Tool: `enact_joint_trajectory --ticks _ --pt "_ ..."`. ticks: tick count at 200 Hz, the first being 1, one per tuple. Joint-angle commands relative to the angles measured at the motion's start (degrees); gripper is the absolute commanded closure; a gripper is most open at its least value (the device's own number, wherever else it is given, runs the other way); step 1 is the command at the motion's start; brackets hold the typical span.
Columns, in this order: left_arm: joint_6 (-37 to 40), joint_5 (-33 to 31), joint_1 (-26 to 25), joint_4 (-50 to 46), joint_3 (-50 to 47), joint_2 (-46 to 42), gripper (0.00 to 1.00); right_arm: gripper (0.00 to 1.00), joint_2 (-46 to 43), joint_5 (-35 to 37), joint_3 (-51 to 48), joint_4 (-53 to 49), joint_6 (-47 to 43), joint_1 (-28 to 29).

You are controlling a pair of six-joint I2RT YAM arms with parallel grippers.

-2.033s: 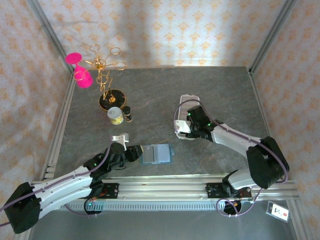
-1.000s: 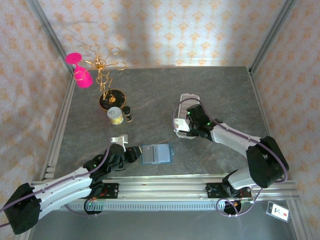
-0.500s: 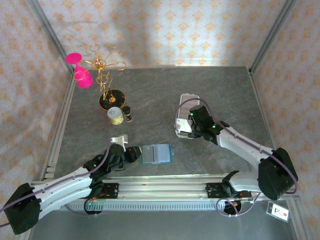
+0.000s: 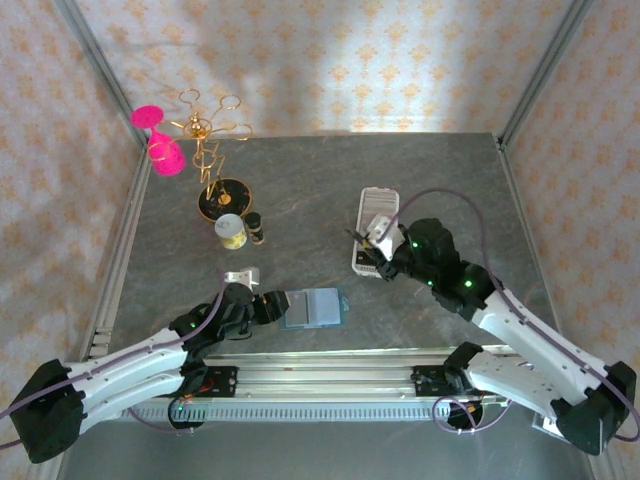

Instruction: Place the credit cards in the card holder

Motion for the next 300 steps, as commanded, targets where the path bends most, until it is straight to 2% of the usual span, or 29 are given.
enact_joint_trajectory --ticks 1,23,50,65,79,111,140,175,217,300 --pt "0.8 0.0 -0.3 -2.0 1.7 0.6 0.36 1.0 -2.8 -1.8 -2.7 10.9 34.9 0.2" --pt "0.5 -0.3 -0.3 -2.2 2.2 1.8 0.38 1.0 -2.7 -9.0 -8.0 19.3 52.5 0.2" --pt "0.1 -0.2 -0.4 -1.2 2.2 3.9 0.42 1.0 1.8 -12.5 -12.3 23.2 70.2 0.7" --pt "-0.3 0.0 -0.4 -0.5 2.2 5.3 0.43 1.0 4.6 -11.6 -15.5 26.1 75.6 3.9" --pt "-0.4 0.2 -0.4 0.2 2.3 6.6 0.45 1.0 6.6 -7.9 -18.4 30.0 78.5 8.3" --pt "-0.9 1.2 -0.4 1.9 2.0 8.6 0.53 1.0 14.0 -3.2 -20.2 33.7 81.6 14.2" --pt "-1.0 2.4 -0.4 3.4 1.4 10.1 0.63 1.0 20.2 -0.6 -19.9 33.9 82.1 16.5" --pt "-1.6 3.0 -0.5 5.0 0.7 12.1 0.63 1.0 23.5 2.9 -20.4 33.8 81.5 17.2" --pt "-1.2 3.4 -0.5 5.5 0.7 13.9 0.66 1.0 27.1 0.1 -20.4 38.4 81.9 17.4" --pt "-1.3 3.5 -0.5 5.2 0.2 13.5 0.68 1.0 31.2 0.1 -20.2 39.1 81.8 17.8"
